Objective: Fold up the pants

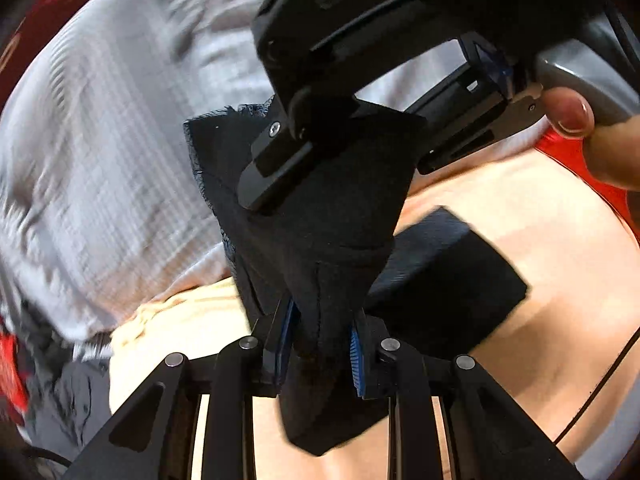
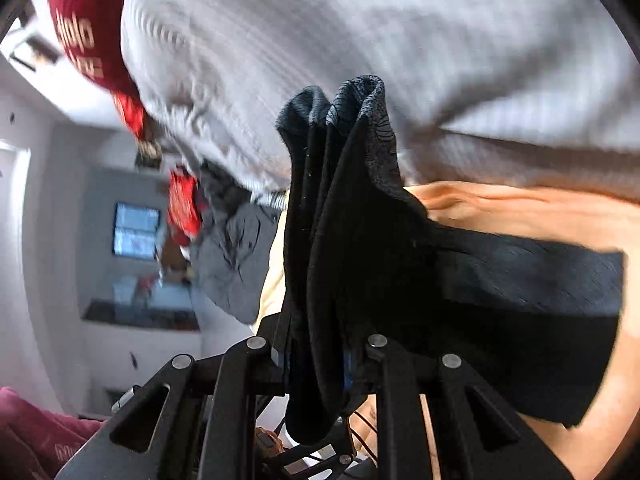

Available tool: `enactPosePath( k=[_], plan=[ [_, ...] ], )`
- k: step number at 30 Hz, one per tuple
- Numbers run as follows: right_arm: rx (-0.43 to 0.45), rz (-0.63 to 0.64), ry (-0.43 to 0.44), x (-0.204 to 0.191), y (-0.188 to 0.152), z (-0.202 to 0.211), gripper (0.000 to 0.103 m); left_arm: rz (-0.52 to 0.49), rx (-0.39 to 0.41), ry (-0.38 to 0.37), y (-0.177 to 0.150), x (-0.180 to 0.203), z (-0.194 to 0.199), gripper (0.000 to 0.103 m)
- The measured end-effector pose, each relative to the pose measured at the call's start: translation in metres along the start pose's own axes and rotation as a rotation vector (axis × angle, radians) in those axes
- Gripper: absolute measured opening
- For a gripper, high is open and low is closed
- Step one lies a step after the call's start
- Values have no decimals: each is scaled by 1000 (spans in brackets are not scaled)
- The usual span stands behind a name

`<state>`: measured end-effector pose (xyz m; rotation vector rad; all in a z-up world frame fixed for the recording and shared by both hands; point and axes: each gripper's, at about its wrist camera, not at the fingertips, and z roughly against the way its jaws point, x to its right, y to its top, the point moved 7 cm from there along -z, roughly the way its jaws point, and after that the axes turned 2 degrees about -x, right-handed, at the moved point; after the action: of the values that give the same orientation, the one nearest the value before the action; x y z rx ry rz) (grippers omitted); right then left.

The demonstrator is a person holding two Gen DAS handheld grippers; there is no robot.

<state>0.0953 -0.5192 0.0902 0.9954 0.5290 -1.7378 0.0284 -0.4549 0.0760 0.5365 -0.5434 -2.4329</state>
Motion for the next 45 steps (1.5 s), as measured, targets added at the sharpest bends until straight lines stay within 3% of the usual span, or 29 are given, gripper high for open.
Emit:
enactPosePath(
  k=[5,10,14,18,21,23,25,27,29,31,36,39,41,45],
  plan=[
    [82,-127,16,74,-33,42,19,-126,-59,-53,1,62,-20,24],
    [117,-253,21,142,-65,47,19,-262,-155,-47,-18,111,-53,24],
    [129,-308,11,183,-80,44,19,-320,-205,-24,-31,130,-73,29],
    [122,-356,-4,203,-91,39,20,-317,-251,-60,-40,128,-72,43],
    [120,-362,-39,200,-91,44,29,-258,-300,-133,-49,106,-57,47],
    [116,-348,-113,198,-93,51,34,-189,-361,-197,-58,91,-48,47],
    [132,-313,-207,193,-90,60,37,-54,-456,-295,-70,56,-40,47],
    [181,-255,-275,182,-78,77,38,83,-500,-338,-77,17,-37,47],
    [224,-213,-301,170,-58,85,38,192,-510,-326,-79,-15,-40,48],
    [238,-191,-309,163,-37,81,38,326,-504,-267,-81,-48,-53,60],
    [208,-122,-412,158,6,52,38,498,-452,-209,-74,-68,-89,60],
    [170,-85,-469,160,15,39,34,507,-419,-198,-68,-57,-100,60],
    [148,-78,-520,164,11,38,7,503,-434,-198,-70,-56,-110,60],
    [119,-119,-530,184,-10,44,6,467,-446,-217,-82,-39,-114,60]
  ],
)
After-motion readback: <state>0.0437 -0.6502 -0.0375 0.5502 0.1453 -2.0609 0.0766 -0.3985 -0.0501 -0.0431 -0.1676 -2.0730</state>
